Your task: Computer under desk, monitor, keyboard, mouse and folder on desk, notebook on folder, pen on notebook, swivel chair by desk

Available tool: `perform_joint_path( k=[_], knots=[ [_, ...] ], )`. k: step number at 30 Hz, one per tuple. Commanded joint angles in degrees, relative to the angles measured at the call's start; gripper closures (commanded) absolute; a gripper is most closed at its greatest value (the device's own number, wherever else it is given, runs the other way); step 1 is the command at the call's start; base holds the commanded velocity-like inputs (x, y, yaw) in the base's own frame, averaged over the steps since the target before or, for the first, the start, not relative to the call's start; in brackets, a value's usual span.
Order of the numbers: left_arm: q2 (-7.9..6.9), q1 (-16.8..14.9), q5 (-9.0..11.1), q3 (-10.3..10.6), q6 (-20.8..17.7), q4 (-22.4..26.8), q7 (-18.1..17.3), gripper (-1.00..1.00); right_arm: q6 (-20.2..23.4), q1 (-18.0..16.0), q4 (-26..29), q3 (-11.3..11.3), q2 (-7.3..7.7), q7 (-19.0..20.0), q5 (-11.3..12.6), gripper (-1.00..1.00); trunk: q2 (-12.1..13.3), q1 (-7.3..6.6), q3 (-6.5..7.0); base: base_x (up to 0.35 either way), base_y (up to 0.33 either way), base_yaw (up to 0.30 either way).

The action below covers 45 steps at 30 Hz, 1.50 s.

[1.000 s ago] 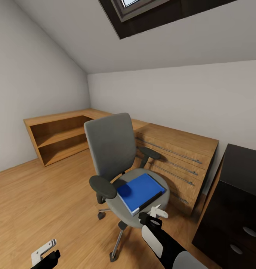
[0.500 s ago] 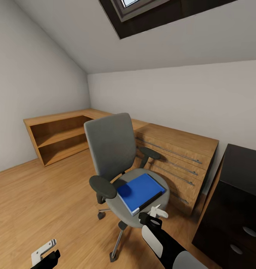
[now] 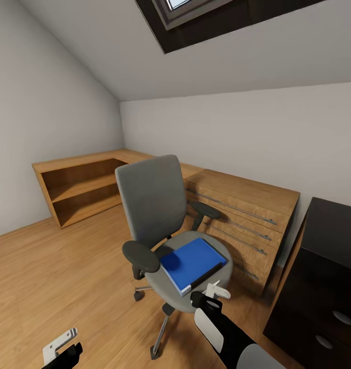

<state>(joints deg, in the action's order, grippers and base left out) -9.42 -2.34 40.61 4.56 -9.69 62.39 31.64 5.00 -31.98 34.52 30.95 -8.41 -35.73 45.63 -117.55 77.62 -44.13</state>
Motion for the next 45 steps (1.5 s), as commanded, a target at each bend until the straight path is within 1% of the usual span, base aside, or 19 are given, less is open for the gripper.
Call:
perform_joint_path(
  k=[1,13,15,18,20,24,34,45],
  knots=[
    [-0.07,-0.03,0.26,0.18,-0.16,0.1,0.44,-1.0,0.57,-0.01,0.27,0.2,0.06,-0.48,0.86,1.0,-0.03,0.0,-0.07,0.0,0.0,0.0],
    [-0.07,-0.03,0.26,0.2,-0.16,0.1,0.44,-1.0,0.89,-0.01,0.72,0.16,0.05,-0.53,0.86,1.0,-0.03,0.0,-0.07,0.0,0.0,0.0],
    [-0.07,-0.03,0.26,0.2,-0.16,0.1,0.44,-1.0,0.89,0.01,0.72,-0.47,0.04,-0.52,0.86,1.0,-0.03,0.0,-0.07,0.0,0.0,0.0],
    [-0.07,-0.03,0.26,0.19,-0.16,0.1,0.44,-1.0,0.95,0.0,0.72,-2.4,-0.01,-0.55,0.89,1.0,-0.03,0.0,-0.07,0.0,0.0,0.0],
    [-0.07,-0.03,0.29,0.18,-0.16,0.1,0.44,-1.0,0.97,0.01,0.72,-2.96,-0.02,-0.54,0.87,1.0,-0.03,0.0,-0.07,0.0,0.0,0.0],
    [-0.07,-0.03,0.31,0.2,-0.16,0.1,0.46,-1.0,0.98,0.02,0.74,-3.3,-0.01,-0.55,0.86,1.0,-0.03,0.0,-0.07,0.0,0.0,0.0],
    [-0.04,-0.03,0.35,0.26,-0.1,0.1,0.51,-1.0,0.9,0.01,0.72,-3.36,0.03,-0.54,0.86,1.0,-0.03,0.0,-0.07,0.0,0.0,0.0],
    [-0.07,-0.03,0.35,0.27,-0.07,0.1,0.53,-1.0,0.89,0.0,0.8,-3.37,0.06,-0.49,0.86,1.0,4.39,-2.42,1.9,0.0,0.0,0.0]
  ],
)
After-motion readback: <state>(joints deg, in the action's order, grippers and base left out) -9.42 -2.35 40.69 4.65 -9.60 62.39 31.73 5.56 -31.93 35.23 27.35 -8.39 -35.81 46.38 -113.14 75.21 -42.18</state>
